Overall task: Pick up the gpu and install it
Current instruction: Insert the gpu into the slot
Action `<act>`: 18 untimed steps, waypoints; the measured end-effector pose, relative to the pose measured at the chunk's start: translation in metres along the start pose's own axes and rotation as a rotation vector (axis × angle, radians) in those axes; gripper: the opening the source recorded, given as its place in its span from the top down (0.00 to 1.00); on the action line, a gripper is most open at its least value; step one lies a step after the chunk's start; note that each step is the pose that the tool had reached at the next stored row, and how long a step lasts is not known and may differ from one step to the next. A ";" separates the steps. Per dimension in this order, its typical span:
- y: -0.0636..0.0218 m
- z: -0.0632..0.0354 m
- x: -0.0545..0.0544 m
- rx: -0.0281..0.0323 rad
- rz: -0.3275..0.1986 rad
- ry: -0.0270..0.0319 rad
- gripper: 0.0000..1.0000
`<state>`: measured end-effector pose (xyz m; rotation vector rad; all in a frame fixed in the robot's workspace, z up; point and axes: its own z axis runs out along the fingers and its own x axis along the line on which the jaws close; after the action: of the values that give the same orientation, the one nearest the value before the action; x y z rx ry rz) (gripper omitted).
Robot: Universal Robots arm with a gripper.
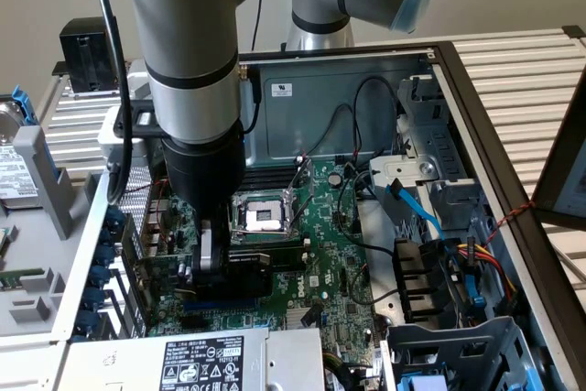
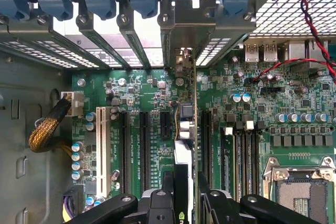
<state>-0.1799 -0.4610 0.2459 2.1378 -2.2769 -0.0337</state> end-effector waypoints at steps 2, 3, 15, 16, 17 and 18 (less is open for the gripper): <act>-0.0001 0.0000 0.000 0.0000 0.000 0.0001 0.73; -0.0001 -0.0001 0.000 -0.0001 0.000 0.0001 0.73; -0.0014 -0.0001 0.000 -0.0001 -0.003 0.0002 0.73; -0.0012 -0.0001 0.000 -0.0001 -0.003 0.0002 0.73; -0.0010 -0.0001 0.000 -0.0001 -0.004 0.0003 0.73; -0.0009 -0.0001 0.000 0.0000 -0.004 0.0003 0.73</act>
<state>-0.1790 -0.4613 0.2460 2.1427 -2.2720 -0.0335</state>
